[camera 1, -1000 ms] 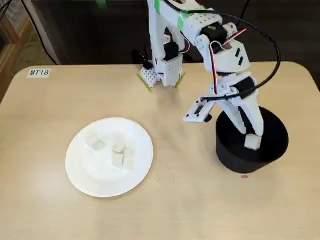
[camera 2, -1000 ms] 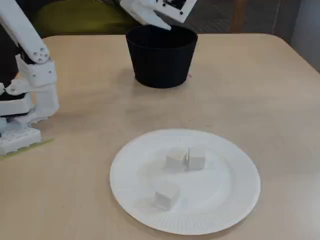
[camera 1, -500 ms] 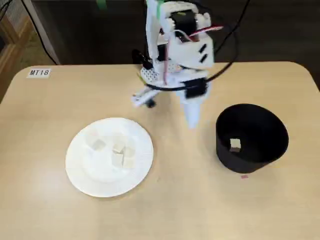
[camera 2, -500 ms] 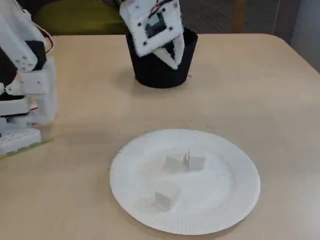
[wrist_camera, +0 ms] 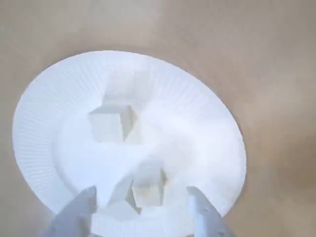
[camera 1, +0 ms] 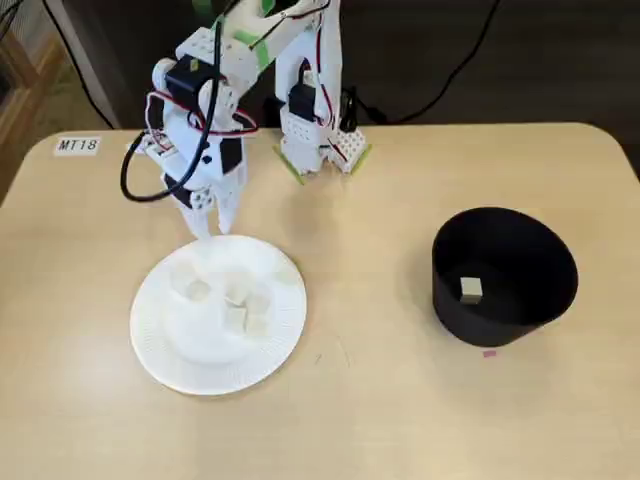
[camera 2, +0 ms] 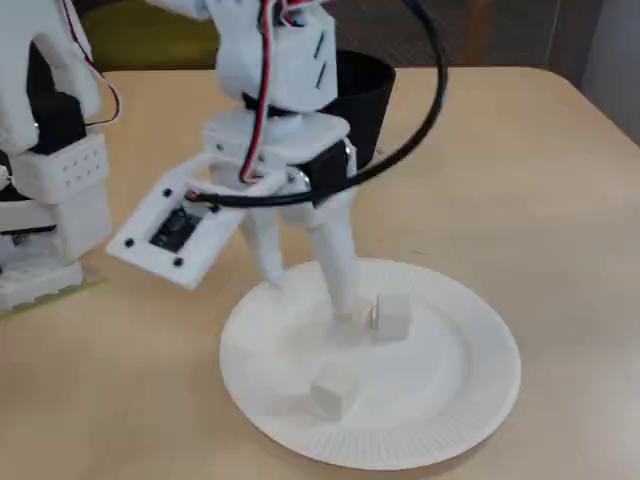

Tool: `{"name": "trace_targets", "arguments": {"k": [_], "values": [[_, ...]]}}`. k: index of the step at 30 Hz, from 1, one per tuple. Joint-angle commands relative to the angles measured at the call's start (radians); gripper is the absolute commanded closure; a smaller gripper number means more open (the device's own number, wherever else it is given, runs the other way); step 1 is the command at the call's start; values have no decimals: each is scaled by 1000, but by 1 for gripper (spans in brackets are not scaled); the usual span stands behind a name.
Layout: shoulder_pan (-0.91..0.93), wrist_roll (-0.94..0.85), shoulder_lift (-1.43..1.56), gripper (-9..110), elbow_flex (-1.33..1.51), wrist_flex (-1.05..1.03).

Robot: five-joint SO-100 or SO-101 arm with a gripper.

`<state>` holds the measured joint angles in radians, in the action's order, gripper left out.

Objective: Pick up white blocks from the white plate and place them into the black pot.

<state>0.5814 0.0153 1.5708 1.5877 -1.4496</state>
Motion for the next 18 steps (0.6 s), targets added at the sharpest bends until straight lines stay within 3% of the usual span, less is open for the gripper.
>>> {"name": "trace_targets", "arguments": {"k": [1, 12, 18], "values": [[38, -38, -54, 68, -104, -34], [112, -77, -222, 69, -169, -35], [97, -77, -252, 71, -172, 61]]}}
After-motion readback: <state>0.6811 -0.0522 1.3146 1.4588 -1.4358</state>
